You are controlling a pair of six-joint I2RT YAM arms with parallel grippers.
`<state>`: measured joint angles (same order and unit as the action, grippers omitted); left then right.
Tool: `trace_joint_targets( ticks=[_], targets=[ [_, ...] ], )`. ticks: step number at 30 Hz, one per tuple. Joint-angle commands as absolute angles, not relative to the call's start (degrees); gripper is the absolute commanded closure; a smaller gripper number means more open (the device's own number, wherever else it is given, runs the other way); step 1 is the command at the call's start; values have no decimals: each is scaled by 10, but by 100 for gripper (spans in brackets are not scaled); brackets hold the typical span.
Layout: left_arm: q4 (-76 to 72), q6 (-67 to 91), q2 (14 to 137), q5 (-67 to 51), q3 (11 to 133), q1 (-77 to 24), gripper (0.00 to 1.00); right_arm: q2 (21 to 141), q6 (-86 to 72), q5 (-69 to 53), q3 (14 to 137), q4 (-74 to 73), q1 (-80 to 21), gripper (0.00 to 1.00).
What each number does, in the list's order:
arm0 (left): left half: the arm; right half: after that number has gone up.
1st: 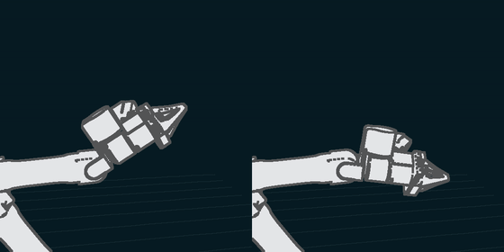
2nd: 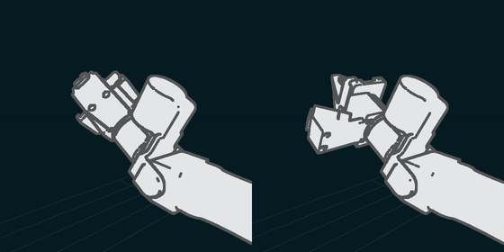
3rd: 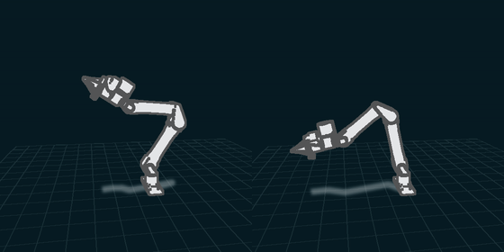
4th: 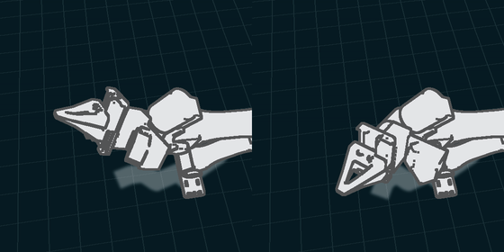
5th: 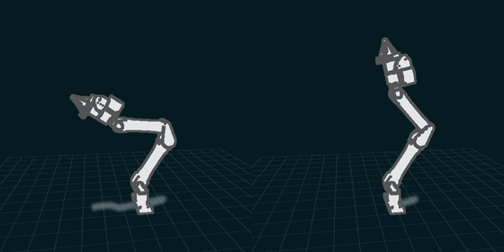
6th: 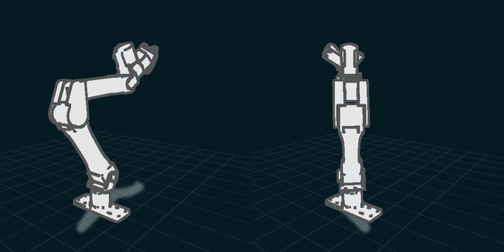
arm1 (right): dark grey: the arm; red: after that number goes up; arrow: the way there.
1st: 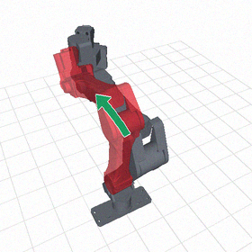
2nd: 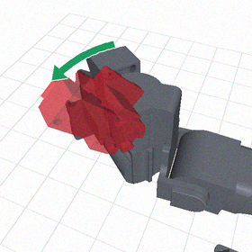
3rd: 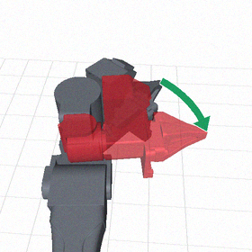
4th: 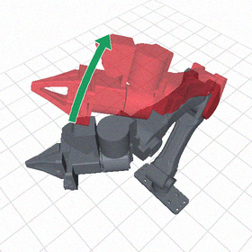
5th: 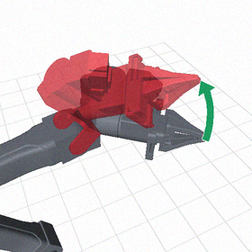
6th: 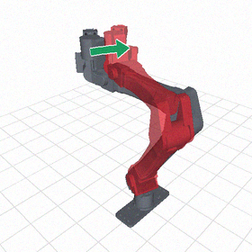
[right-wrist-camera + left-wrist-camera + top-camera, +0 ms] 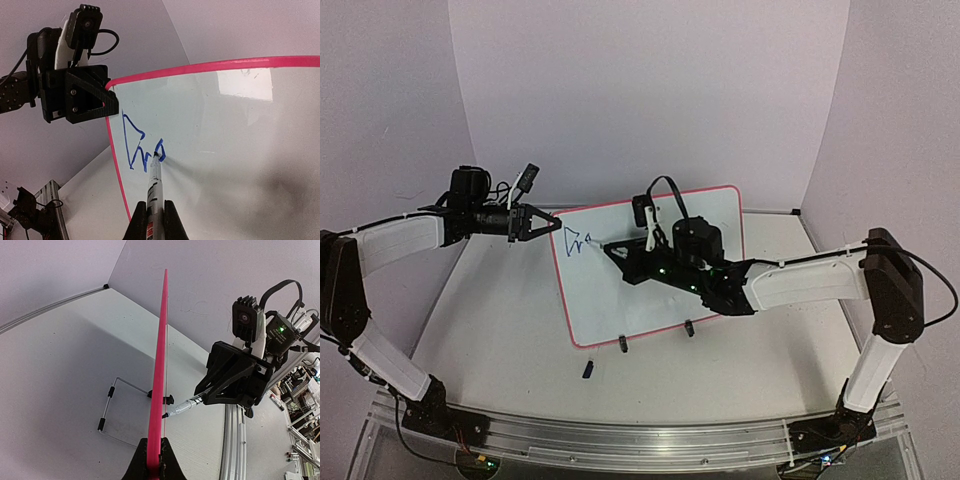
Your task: Write a sentence on the whiteboard
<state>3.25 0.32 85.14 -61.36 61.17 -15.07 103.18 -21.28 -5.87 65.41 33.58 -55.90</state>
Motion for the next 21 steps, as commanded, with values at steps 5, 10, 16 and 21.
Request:
trace_joint_targets(
  ticks=[5,10,16,21],
  targets=[
    [72,-47,844,-606,620,-165,100,1032,-221,-66,649,329,-556,100],
    [72,-47,844,-606,620,-165,100,1026,-227,-66,633,327,-556,100],
    [73,-47,845,-606,620,-166,100,1010,-223,-42,621,327,-557,100],
    [73,-47,845,-606,620,-166,100,998,-215,-24,626,335,-556,100]
  ],
)
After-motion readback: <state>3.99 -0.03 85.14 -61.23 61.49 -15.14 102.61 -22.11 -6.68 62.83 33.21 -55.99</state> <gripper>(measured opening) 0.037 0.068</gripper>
